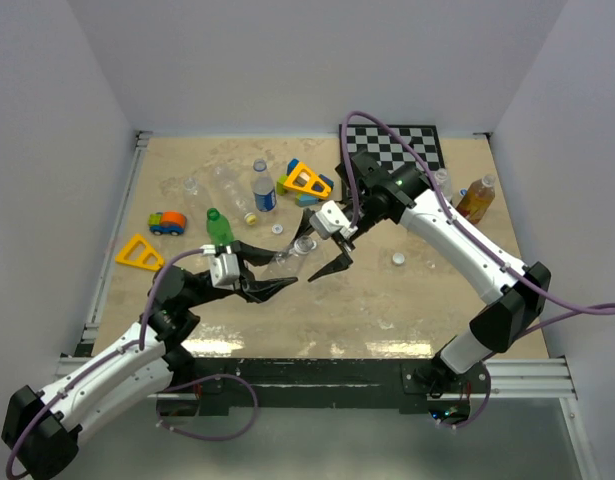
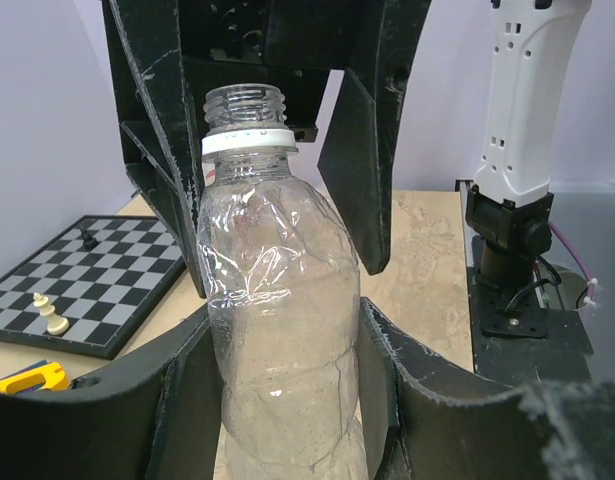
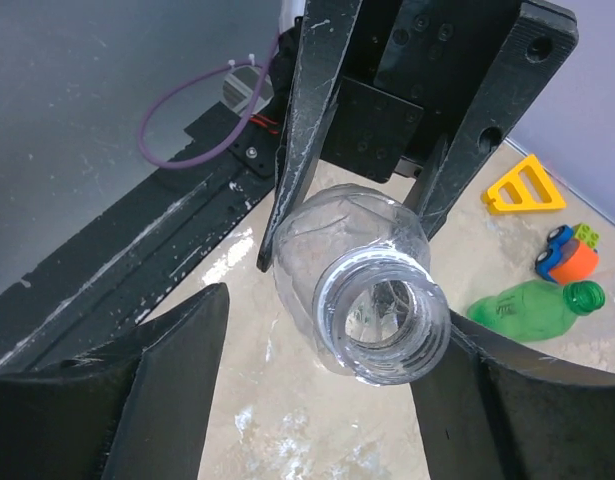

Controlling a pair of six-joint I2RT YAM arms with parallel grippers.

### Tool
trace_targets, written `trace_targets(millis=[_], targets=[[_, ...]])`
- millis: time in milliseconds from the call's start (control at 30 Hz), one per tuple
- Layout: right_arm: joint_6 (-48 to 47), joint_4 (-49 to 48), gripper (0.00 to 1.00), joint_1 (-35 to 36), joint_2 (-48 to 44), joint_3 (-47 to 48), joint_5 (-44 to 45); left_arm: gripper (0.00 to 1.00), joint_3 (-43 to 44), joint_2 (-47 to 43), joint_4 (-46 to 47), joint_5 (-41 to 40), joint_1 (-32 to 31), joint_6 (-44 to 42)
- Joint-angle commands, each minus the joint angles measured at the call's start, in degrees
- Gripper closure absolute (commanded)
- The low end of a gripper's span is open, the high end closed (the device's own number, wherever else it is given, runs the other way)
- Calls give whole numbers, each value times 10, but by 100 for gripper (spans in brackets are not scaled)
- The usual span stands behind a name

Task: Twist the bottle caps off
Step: Place the plastic bottle at the center of the board.

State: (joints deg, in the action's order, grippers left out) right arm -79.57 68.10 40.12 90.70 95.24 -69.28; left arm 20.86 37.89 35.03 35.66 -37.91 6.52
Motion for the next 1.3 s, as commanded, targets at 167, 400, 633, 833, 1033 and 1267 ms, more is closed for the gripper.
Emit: trace_targets(millis=[167,400,633,833,1033,1267], targets=[[92,-50,53,8,-13,9,-46,100,-5,15,56,2,2,22],[109,-67,100,14,-19,-11,-33,90,-6,17,54,-27,3,31],[164,-115,100,13,-40,-43,-13,43,8,-34,-21,-96,3,9],[200,-151,100,13,-41,-65,10,11,32,-64,-103,-146,2,-12],[289,-222,100,8,-33,-81,59,6,60,-94,-173,-178,3,-44],[495,-406,100,-10,11,-78,224,5,181,-107,-389,-291,2,-127]])
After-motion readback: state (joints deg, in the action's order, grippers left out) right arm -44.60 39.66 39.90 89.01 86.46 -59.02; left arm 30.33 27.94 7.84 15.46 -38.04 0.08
